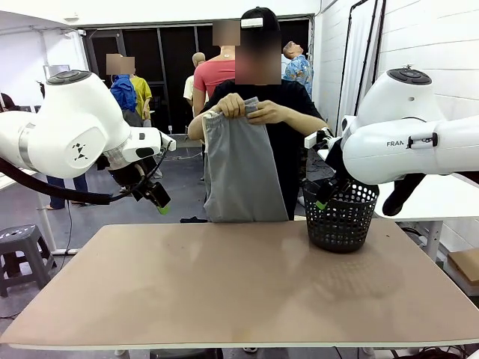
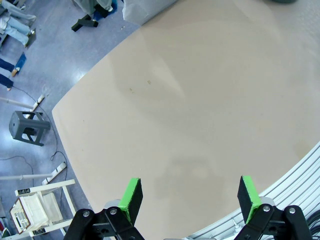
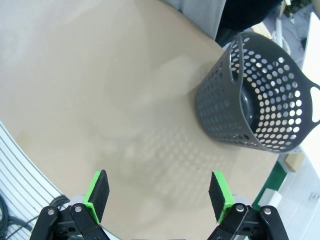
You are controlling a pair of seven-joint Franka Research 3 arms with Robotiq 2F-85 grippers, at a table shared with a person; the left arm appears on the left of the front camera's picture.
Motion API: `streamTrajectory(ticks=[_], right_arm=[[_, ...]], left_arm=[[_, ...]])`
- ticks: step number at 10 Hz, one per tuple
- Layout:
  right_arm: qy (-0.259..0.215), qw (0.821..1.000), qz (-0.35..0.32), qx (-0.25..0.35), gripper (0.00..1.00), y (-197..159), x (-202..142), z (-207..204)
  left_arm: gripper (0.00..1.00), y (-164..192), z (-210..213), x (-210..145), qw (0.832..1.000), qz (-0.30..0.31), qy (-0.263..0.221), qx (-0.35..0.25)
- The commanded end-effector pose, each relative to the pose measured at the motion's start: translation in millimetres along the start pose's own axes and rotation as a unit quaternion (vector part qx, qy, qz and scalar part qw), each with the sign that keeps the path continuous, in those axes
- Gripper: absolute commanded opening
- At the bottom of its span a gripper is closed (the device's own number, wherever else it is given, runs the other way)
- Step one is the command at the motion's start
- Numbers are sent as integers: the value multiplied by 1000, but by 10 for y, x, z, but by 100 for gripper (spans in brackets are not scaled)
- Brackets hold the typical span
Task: Fold the training pants.
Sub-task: Grab both ends of the Training pants handed by a person.
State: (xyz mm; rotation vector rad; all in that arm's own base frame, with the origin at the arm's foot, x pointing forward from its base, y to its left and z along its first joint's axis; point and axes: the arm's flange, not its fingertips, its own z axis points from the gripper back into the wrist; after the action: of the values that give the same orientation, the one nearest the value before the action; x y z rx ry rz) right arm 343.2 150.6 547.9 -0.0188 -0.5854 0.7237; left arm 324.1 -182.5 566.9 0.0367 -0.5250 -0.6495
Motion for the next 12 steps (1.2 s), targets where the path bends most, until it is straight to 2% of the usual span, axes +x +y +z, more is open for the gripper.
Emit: streamTrajectory(ticks=[1, 12], right_arm=[[-3, 1000, 1, 1, 100, 3, 12, -18], [-3, 1000, 1, 1, 100, 3, 12, -18]], left_arm=[[100, 7, 3, 3, 1000, -1, -3, 0], [100, 7, 3, 3, 1000, -1, -3, 0]])
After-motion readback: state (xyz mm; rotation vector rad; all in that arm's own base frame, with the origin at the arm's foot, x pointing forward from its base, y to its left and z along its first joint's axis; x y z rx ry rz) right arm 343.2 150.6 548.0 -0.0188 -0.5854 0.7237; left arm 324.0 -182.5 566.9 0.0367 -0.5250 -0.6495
